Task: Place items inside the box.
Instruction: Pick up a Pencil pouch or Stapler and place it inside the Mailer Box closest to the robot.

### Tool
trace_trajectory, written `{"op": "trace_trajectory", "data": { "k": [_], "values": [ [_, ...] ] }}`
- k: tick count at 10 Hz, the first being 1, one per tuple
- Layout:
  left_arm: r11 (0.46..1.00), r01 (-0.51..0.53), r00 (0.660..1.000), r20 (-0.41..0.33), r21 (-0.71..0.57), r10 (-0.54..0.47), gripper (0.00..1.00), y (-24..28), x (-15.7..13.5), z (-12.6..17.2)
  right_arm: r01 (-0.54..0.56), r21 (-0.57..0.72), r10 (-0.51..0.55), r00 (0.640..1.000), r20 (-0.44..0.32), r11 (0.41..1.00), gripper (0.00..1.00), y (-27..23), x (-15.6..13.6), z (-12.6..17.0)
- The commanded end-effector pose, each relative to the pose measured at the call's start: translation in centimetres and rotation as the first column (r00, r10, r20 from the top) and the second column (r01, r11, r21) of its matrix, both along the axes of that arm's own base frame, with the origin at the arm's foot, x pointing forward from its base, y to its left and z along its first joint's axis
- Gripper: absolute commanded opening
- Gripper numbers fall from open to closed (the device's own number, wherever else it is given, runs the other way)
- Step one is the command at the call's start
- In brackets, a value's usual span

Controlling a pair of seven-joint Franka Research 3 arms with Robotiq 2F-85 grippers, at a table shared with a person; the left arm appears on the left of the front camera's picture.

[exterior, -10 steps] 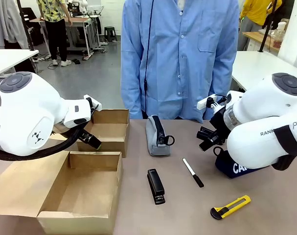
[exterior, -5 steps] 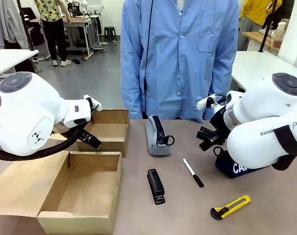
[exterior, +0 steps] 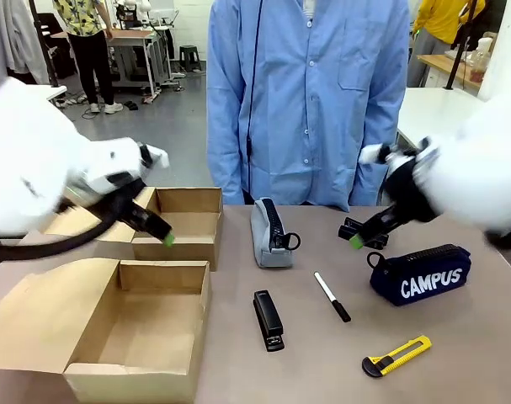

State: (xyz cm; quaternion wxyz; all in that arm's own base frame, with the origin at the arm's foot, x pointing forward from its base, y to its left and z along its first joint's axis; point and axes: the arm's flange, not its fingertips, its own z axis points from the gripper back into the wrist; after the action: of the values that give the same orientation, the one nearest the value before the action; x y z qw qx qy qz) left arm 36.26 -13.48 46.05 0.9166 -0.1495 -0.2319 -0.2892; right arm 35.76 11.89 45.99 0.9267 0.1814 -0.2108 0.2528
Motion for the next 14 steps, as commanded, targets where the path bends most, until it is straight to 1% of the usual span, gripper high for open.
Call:
{"op": "trace_trajectory", "data": {
  "k": [1,2,3,4,5,6,7,8,9,10,14],
  "values": [
    [0.972,-0.032,0.997,-0.082,-0.233,0.013,1.0,8.0,-3.7,5.9,0.16,0.228,-0.149,0.987,-0.067,0.96,1.0,-10.8,-5.8,4.7],
    [0.911,-0.059,0.994,-0.107,-0.408,0.017,1.0,12.4,-5.7,6.8,0.198,0.377,-0.183,0.98,-0.076,0.905,1.0,-16.3,-8.4,4.6],
    [0.836,-0.104,0.993,-0.101,-0.539,0.058,1.0,16.5,-7.4,6.3,0.277,0.472,-0.258,0.96,-0.106,0.837,1.0,-21.2,-10.1,3.3],
    [0.728,-0.151,0.988,-0.13,-0.669,0.086,1.0,21.2,-8.8,4.7,0.35,0.569,-0.323,0.934,-0.152,0.744,1.0,-25.8,-11.5,1.2],
    [0.585,-0.222,0.974,-0.156,-0.78,0.162,1.0,25.8,-10.5,1.9,0.415,0.654,-0.373,0.903,-0.212,0.632,1.0,-29.9,-12.7,-1.3],
    [0.407,-0.3,0.944,-0.209,-0.863,0.254,1.0,29.5,-12.8,-1.9,0.481,0.717,-0.41,0.864,-0.292,0.504,1.0,-33.5,-13.2,-4.2],
    [0.262,-0.329,0.923,-0.25,-0.907,0.294,1.0,31.1,-14.2,-5.1,0.523,0.752,-0.419,0.835,-0.357,0.402,1.0,-35.7,-13.0,-6.6],
    [0.158,-0.357,0.897,-0.292,-0.921,0.331,1.0,31.1,-14.9,-7.7,0.567,0.753,-0.432,0.802,-0.412,0.335,1.0,-36.8,-12.2,-8.4],
    [0.111,-0.426,0.858,-0.363,-0.898,0.363,1.0,30.2,-14.6,-9.4,0.596,0.735,-0.464,0.777,-0.425,0.324,1.0,-36.7,-11.3,-9.0],
    [0.285,-0.386,0.902,-0.293,-0.877,0.317,1.0,38.2,-13.7,-1.8,0.591,0.706,-0.464,0.788,-0.404,0.389,1.0,-38.8,-15.6,-6.5],
    [0.285,-0.386,0.902,-0.293,-0.877,0.317,1.0,38.2,-13.7,-1.8,0.591,0.706,-0.464,0.788,-0.404,0.389,1.0,-38.8,-15.6,-6.5]
  ]
}}
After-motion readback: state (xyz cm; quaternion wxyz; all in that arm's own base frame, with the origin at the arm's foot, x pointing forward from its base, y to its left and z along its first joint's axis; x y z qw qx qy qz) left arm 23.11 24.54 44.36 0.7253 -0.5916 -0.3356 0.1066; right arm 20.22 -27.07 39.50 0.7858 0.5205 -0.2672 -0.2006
